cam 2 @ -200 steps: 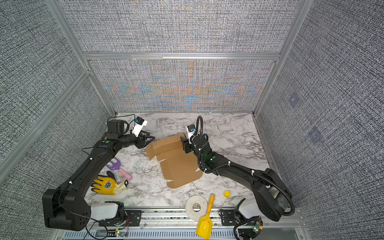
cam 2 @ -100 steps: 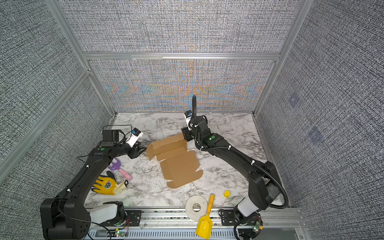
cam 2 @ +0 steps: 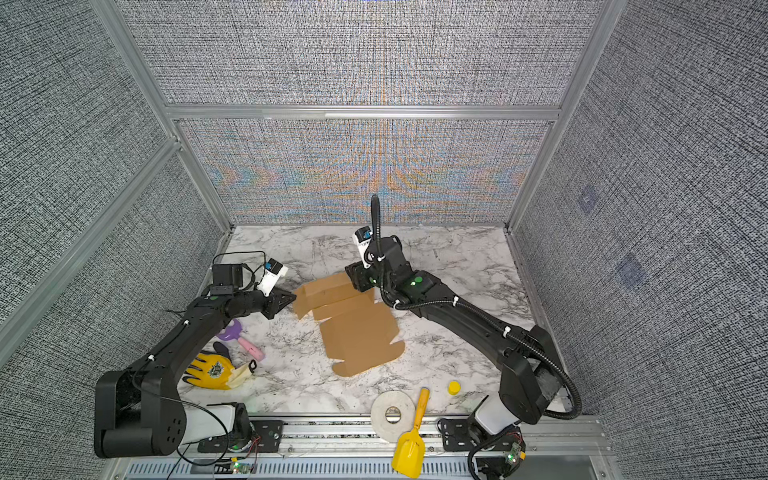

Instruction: Fold the paper box

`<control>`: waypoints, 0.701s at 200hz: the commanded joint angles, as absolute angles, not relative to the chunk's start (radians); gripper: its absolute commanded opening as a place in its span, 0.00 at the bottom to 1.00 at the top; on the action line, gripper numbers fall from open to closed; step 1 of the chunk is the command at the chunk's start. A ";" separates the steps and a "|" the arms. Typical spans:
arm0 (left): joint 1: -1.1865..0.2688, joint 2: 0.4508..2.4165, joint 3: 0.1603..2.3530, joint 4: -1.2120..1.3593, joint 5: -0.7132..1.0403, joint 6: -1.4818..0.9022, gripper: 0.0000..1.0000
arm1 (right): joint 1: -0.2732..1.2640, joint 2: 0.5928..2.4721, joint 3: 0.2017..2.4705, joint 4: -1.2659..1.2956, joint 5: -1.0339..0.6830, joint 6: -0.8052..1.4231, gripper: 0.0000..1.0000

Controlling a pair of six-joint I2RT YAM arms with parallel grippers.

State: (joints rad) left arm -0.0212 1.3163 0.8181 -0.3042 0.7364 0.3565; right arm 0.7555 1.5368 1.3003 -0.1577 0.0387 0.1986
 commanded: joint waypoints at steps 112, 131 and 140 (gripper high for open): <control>-0.216 1.401 0.836 -0.087 0.752 0.062 0.00 | 0.946 1.599 1.367 -0.249 0.429 0.072 0.82; -0.218 1.383 0.823 -0.083 0.749 0.063 0.00 | 0.959 1.630 1.388 -0.262 0.473 -0.009 0.82; -0.216 1.377 0.817 -0.073 0.750 0.064 0.00 | 0.960 1.641 1.387 -0.253 0.482 -0.043 0.82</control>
